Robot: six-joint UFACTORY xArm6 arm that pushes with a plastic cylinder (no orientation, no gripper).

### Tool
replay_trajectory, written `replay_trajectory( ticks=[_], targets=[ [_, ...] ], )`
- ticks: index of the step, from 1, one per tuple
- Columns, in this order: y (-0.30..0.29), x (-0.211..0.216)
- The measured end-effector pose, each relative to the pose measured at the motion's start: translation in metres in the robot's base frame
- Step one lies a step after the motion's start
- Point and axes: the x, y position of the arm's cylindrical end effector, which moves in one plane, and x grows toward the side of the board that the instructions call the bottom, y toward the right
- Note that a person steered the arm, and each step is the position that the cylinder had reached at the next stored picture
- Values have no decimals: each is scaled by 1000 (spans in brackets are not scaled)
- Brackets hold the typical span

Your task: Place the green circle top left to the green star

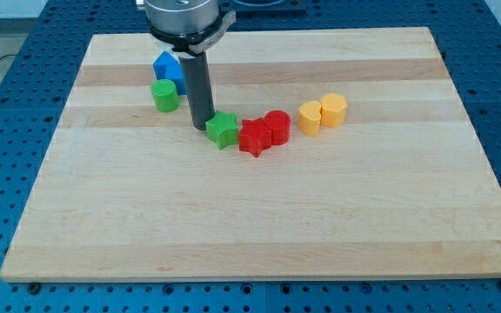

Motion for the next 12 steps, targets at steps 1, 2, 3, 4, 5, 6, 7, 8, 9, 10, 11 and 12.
replay_trajectory(
  ticks=[1, 2, 3, 4, 5, 6, 7, 8, 9, 10, 11, 12],
  targets=[
    [-66, 4],
    [-145, 2],
    [-191, -22],
    [-212, -36],
    [-216, -36],
    [-215, -36],
    [-215, -43],
    [-215, -66],
    [-206, -88],
    [-165, -90],
    [-110, -79],
    [-55, -65]
  ],
)
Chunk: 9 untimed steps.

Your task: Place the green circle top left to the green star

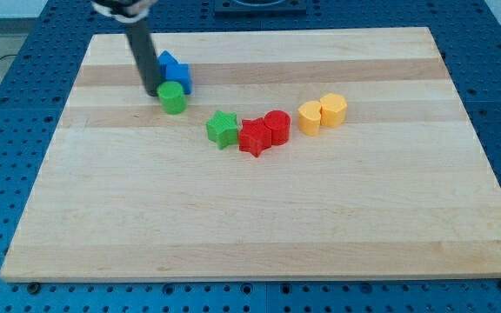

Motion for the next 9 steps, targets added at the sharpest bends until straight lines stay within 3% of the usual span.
replay_trajectory(
  ticks=[1, 6, 9],
  targets=[
    [32, 17],
    [64, 20],
    [0, 14]
  ],
)
